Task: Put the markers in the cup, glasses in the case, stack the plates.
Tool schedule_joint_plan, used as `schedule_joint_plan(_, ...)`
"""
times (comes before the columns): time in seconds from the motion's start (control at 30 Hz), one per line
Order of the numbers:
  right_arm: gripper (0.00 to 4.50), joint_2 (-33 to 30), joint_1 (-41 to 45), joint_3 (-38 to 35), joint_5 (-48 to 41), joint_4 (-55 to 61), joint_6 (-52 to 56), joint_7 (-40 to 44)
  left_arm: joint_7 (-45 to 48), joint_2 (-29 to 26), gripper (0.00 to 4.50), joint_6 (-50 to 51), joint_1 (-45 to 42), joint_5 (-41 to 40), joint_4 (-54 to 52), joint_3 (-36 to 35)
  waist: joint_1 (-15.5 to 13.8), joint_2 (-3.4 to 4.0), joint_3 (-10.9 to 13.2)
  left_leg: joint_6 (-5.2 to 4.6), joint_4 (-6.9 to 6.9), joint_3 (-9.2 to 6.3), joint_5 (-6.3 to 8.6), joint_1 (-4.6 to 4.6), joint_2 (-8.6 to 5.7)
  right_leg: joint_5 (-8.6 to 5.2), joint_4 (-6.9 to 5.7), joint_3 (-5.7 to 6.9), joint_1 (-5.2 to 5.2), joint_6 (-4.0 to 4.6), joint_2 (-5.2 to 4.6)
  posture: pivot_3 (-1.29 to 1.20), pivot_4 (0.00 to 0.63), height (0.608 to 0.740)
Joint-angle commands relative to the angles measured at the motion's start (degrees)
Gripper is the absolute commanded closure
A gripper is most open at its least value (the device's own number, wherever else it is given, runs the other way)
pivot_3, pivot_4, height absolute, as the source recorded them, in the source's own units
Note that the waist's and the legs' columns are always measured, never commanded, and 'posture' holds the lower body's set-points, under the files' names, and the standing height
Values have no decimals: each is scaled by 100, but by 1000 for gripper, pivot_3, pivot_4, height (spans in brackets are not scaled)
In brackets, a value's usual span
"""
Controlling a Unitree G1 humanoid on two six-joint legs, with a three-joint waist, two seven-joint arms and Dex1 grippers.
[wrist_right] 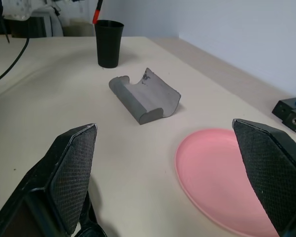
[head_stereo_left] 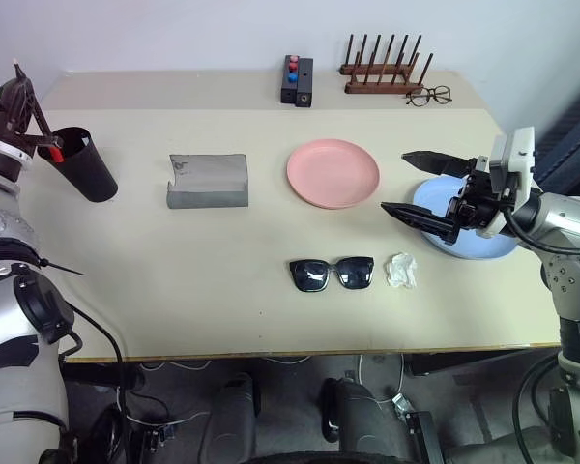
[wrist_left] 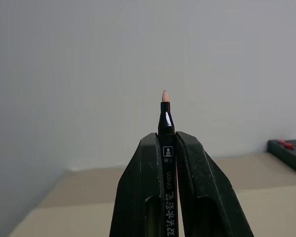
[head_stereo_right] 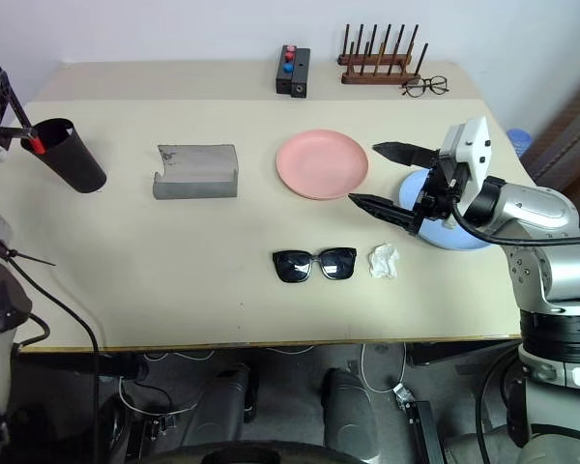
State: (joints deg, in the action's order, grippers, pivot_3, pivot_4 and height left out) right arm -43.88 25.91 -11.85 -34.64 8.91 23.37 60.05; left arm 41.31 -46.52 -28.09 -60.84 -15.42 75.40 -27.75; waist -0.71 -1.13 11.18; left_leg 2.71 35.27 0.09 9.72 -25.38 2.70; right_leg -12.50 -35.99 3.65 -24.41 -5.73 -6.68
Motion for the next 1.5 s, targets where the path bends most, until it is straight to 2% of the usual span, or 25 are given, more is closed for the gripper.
schedule_joint_plan(0.03, 0, -96, 29, -186, -86, 180, -41, -7, 115, -63, 4437, -119, -121, -14, -181, -9, 0, 0, 0, 0, 0, 0, 0, 0, 0, 0, 0, 0, 0, 0, 0, 0, 150, 740)
schedule_joint_plan(0.2, 0, -62, 37, -174, -68, 124, -82, -6, 451, -15, 4437, 49, -223, -213, -432, -68, -1, 0, 0, 0, 0, 0, 0, 0, 0, 0, 0, 0, 0, 0, 0, 0, 150, 740)
schedule_joint_plan(0.3, 0, -33, 30, -161, -54, 92, -116, -4, 516, -10, 4437, 825, -188, -201, -655, 90, -2, 0, 0, 0, 0, 0, 0, 0, 0, 0, -1, 0, 0, 0, 0, 0, 150, 740)
schedule_joint_plan(0.43, 0, -4, 86, -114, -32, 33, -149, 9, 306, -147, 4437, 2368, -13, -119, -1340, 375, 4, 0, 0, 0, 1, -1, 0, 0, 0, 0, -4, 0, 0, 0, 0, 0, 150, 740)
schedule_joint_plan(0.53, 0, 26, 185, -57, 2, -80, -203, 34, 429, -425, 4437, 3864, 351, -133, -2387, 663, 40, 0, 0, 0, -1, -1, 0, 0, 0, 0, -3, 0, 0, -1, 0, 0, 150, 740)
schedule_joint_plan(0.7, 0, 122, 377, 109, 61, -341, -368, 208, 64, -647, 4437, 7367, 957, -1093, -4574, 443, 107, 0, 1, 0, -4, -5, 0, 1, 3, -1, -6, -1, -3, 0, 2, 0, 150, 740)
schedule_joint_plan(0.77, 0, 237, 471, 213, 69, -428, -436, 259, -242, -576, 4437, 8346, 1369, -1373, -5512, 321, 132, 1, 1, 0, -4, -7, 0, 1, 2, -2, -6, -2, -2, -1, 2, 0, 150, 740)
schedule_joint_plan(0.87, 0, 325, 508, 333, 100, -501, -532, 409, -667, -602, 4437, 9247, 1689, -1543, -6212, 68, 143, 1, 3, 0, -4, -7, 0, 4, 2, -2, -8, -5, -2, -1, 3, 0, 150, 740)
schedule_joint_plan(0.97, 0, 323, 490, 395, 75, -461, -649, 616, -805, -665, 4437, 10044, 2389, -1744, -7139, -99, 155, 1, 3, 0, -4, -8, 0, 3, 3, -2, -5, -6, -2, -1, 6, 0, 150, 740)
schedule_joint_plan(1.1, 0, 423, 436, 439, -58, -199, -555, 632, -796, -626, 4437, 11095, 3096, -2113, -7620, -620, 150, 1, 3, 0, -6, -9, 0, 4, 4, -4, -10, -8, -6, -1, 8, 0, 150, 740)
schedule_joint_plan(1.23, 0, 570, 290, 495, -111, 73, -444, 506, -627, -787, 4437, 10969, 4001, -1989, -7535, -458, 147, 6, 2, 1, -6, -8, 1, 6, 5, -15, -9, -9, -6, 19, 9, 0, 150, 740)
schedule_joint_plan(1.3, 0, 597, 254, 498, -127, 146, -411, 466, -578, -830, 4437, 10821, 4170, -1949, -7458, -418, 130, 4, 2, 1, -6, -9, 1, 5, 6, -15, -7, -8, -7, 21, 9, 0, 150, 740)
schedule_joint_plan(1.5, 0, 545, 65, 438, -241, 368, -220, 424, -642, -801, 4437, 9475, 4563, -1365, -7164, 38, 48, 4, 2, 6, -6, -1, 4, 1, 6, -13, 10, -9, -9, 34, 2, 0, 150, 740)
